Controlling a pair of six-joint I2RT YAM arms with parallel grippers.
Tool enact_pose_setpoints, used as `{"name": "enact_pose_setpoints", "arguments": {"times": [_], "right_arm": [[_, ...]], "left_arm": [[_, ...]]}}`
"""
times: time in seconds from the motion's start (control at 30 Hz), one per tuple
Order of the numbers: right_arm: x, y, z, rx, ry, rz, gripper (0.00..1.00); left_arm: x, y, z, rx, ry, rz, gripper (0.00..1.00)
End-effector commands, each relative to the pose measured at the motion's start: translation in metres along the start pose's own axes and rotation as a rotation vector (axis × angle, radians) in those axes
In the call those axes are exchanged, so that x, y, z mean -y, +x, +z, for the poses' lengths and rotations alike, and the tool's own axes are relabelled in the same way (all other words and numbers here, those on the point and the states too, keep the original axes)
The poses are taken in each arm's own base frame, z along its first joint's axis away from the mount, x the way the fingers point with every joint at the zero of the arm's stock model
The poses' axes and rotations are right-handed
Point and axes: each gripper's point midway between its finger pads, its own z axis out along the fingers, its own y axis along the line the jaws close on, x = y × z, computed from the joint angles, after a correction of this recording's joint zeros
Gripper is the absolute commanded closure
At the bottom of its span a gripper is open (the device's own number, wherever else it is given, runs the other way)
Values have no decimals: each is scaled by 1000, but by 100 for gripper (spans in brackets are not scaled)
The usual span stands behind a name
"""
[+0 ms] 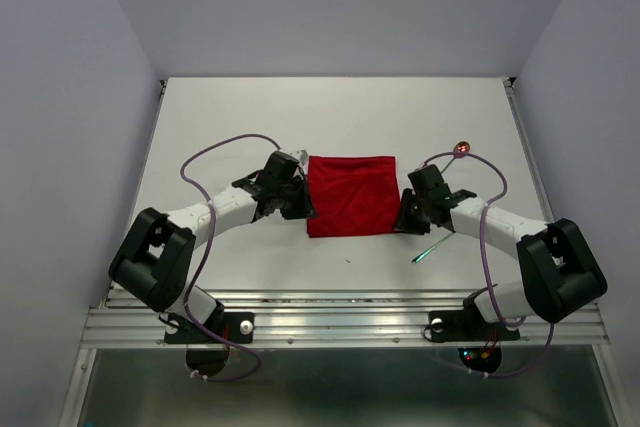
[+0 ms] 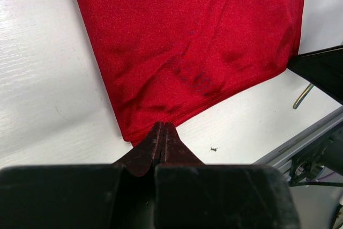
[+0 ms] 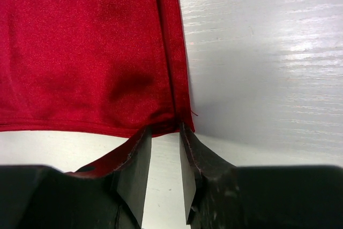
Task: Fold the napkin into a case and place the utensils inside
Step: Pick up the top corner of the square-folded napkin from the center of the board.
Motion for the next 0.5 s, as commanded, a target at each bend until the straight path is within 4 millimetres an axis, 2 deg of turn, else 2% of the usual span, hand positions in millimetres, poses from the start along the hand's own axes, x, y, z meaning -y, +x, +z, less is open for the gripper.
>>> {"name": "enact_pose_setpoints", "arguments": {"times": [0.0,0.23,0.47], "right_arm": [[4,10,8,-17,25,-15,67],[-2,7,7,-9,13,-22,79],[-3,-3,4,29,27,-22,90]], "left_arm": [[2,-3,-3,16,1,20,100],[-2,2,0,6,-3,16,100],[-1,2,0,6,2,20,100]]}}
